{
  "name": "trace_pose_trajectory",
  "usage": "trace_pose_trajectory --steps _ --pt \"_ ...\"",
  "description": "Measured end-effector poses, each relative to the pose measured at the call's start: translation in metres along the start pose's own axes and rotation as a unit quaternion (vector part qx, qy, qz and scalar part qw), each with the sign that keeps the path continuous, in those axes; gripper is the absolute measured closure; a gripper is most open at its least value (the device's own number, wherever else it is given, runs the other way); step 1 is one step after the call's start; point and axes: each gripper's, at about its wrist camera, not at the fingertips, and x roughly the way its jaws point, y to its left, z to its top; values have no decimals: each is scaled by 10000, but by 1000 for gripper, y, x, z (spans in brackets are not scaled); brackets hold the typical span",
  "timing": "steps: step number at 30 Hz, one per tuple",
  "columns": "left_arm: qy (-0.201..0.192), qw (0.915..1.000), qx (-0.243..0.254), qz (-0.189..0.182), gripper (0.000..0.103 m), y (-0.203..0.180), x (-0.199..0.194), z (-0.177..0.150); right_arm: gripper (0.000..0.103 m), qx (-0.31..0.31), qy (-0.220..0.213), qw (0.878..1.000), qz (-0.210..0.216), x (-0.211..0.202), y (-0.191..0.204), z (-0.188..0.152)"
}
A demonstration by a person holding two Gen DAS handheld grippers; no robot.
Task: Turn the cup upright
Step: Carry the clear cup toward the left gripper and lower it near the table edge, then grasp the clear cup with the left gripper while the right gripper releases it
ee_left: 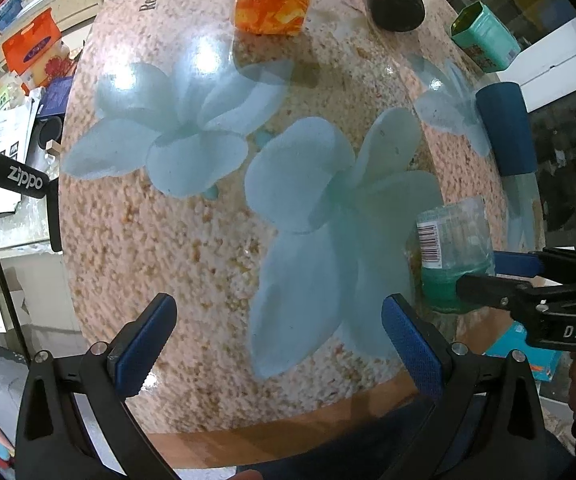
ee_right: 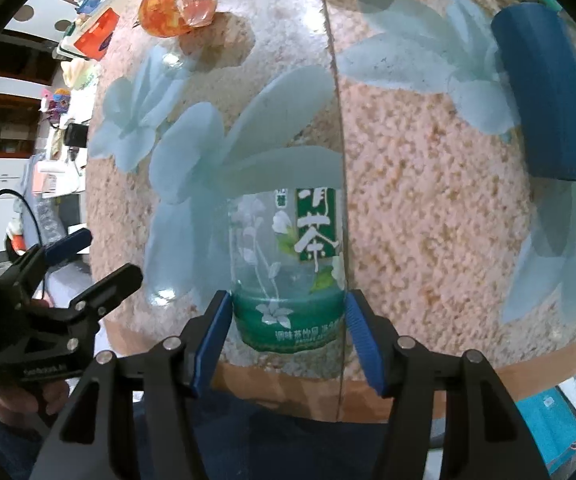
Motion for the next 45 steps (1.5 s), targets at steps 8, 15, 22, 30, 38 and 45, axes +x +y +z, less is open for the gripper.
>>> trace_pose_trajectory --steps 8,15,22,30,38,45 --pt "60 9999 -90 -72 0 5 -2 0 20 42 -48 10000 -28 7 7 -1" --pt "135 9997 -17 -226 0 3 -2 -2 11 51 -275 9995 -133 -3 5 -3" --pt "267 9980 -74 -566 0 -2 1 -6 10 189 -602 9978 -191 -23 5 -17" --pt "265 9941 -198 -1037 0 -23 -18 1 8 85 -1228 9917 -370 -75 12 -39" --pt "272 9943 -306 -979 0 -63 -26 18 7 118 -1534 9876 -299 -105 -7 -46" --pt "585 9951 -588 -538 0 -92 -4 30 7 -34 -1506 9885 -106 -114 -39 -40"
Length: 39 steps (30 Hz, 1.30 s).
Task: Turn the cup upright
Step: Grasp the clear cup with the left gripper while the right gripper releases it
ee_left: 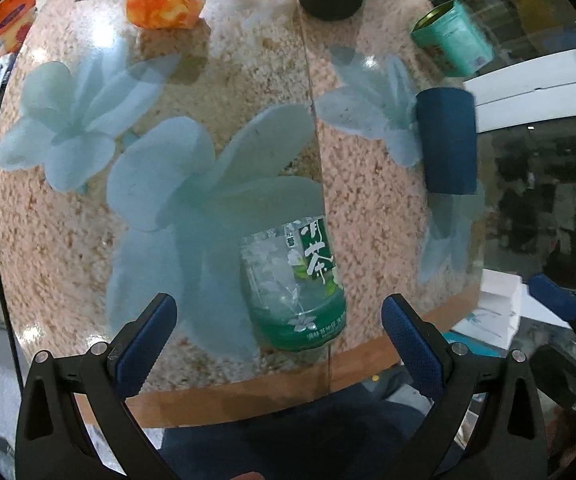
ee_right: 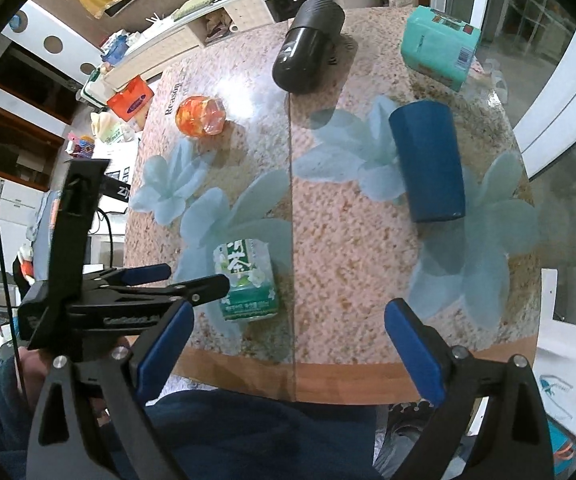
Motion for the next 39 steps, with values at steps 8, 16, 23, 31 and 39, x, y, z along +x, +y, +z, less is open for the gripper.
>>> trace_pose_trajectory --steps 8,16,23,31,39 --pt "53 9969 -495 609 0 -12 28 16 7 -225 298 9988 309 14 -30 10" --pt "245 9911 -1046 785 1 -12 64 26 7 -536 633 9952 514 28 -50 17" --pt "399 9867 -1369 778 26 -11 85 23 7 -625 729 9935 605 28 -64 23" --pt "253 9879 -1194 961 40 -18 109 2 7 -650 814 9923 664 29 -70 18" --pt "-73 9898 -1088 912 40 -21 113 -14 7 -670 700 9927 714 21 -66 16"
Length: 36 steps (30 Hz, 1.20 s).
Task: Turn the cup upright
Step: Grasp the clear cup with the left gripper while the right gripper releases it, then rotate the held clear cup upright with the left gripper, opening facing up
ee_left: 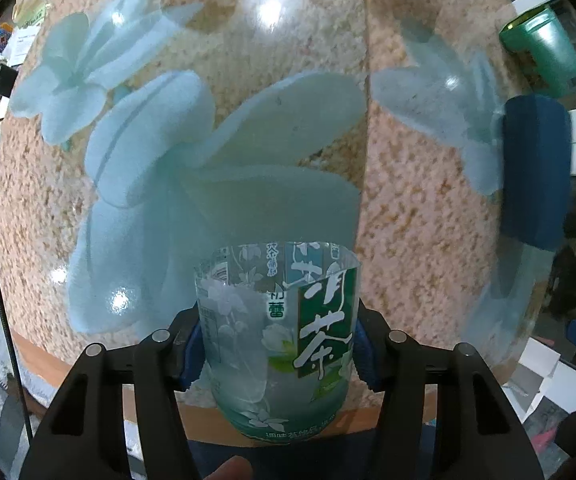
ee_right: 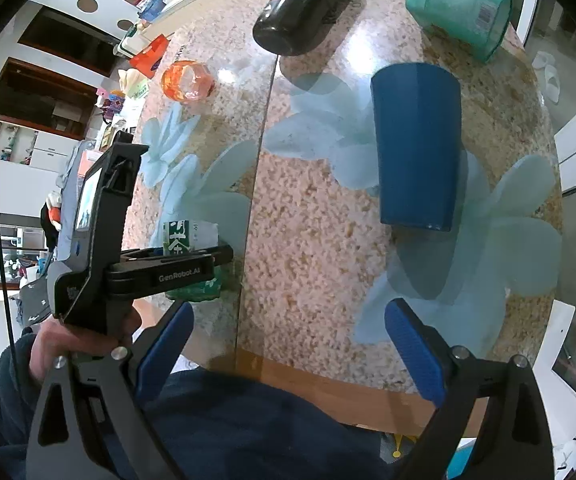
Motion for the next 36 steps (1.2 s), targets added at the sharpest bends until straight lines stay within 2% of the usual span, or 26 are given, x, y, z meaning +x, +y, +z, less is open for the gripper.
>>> trace_pose_trajectory --steps 7,12,15,19,22,28,30,32,36 --pt "-879 9958 206 -176 40 1 -16 -16 7 -59 -213 9998 17 -8 8 0" --pt "-1720 9839 449 -207 40 -4 -34 -22 7 -246 -496 9984 68 -19 20 2" --pt "-2260 9719 592 -279 40 -15 -57 1 7 -330 -729 9967 122 -25 26 2" --pt "-3053 9476 875 -346 40 -24 -81 15 7 -435 -1032 9937 95 -30 30 2" --pt "-3467 9314 1031 -399 40 -18 -88 16 7 -526 -1214 9912 20 -29 33 4" --pt "-3935 9088 1240 -617 40 -17 -80 8 7 -892 -1454 9841 -498 -14 40 4" --pt "-4220 8925 1346 -853 40 -13 -73 3 7 -932 -1502 9823 -625 -8 38 4" --pt "-4319 8868 1447 -779 40 -14 -69 -1 7 -904 -1546 9816 -658 -2 34 4" --pt "-4255 8888 1522 -763 40 -12 -56 -1 7 -858 -1532 9802 -920 13 24 5"
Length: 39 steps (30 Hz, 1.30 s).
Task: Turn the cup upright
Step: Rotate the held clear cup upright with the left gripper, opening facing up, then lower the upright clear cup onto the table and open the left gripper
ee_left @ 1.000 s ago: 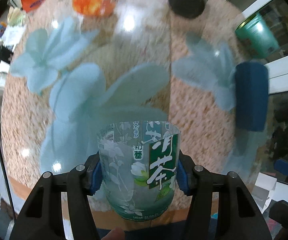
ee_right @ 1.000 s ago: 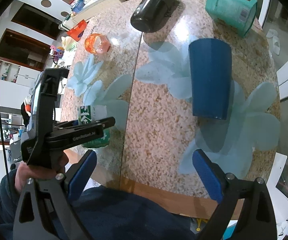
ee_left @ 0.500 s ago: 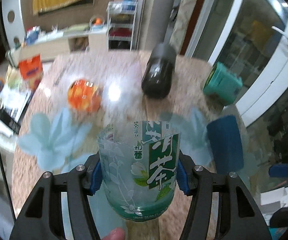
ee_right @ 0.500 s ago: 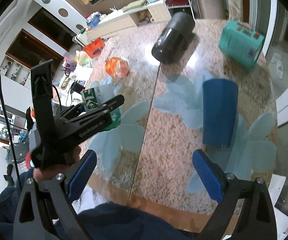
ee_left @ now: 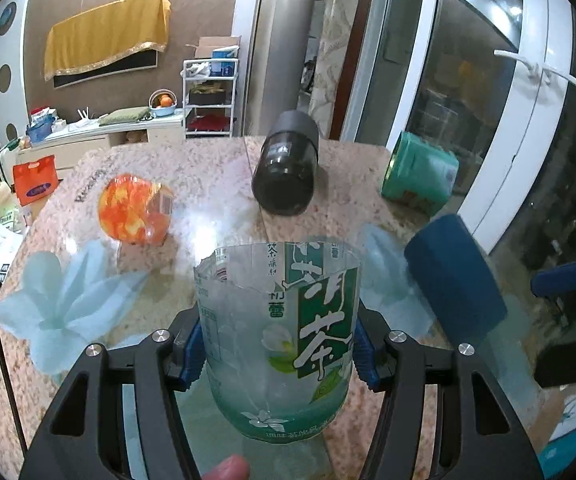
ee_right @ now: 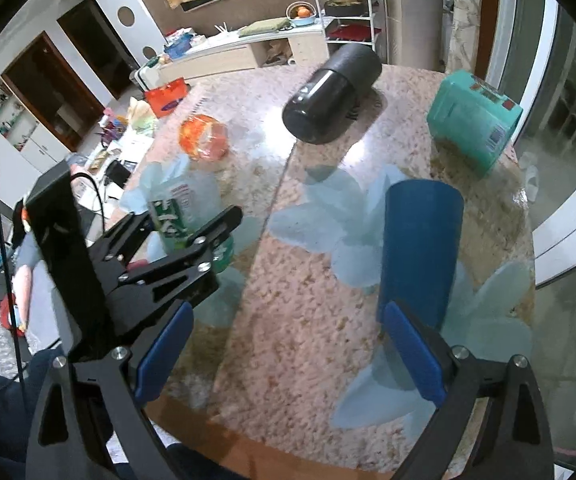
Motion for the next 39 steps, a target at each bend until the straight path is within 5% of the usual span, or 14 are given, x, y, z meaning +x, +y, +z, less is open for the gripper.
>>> trace_pose_trajectory --steps 22,28,32,39 --pt "-73 9998 177 36 38 -3 -1 -35 7 140 -25 9993 -337 13 -21 -16" --pt "62 9998 162 20 23 -4 2 -38 7 109 -10 9993 -361 13 -19 -17" --pt "120 9998 166 -42 0 -5 -1 -38 7 81 -30 9993 -365 13 -17 -17" --pt "236 9996 13 -180 0 -1 -20 -30 7 -24 -111 9993 -343 3 -9 -13"
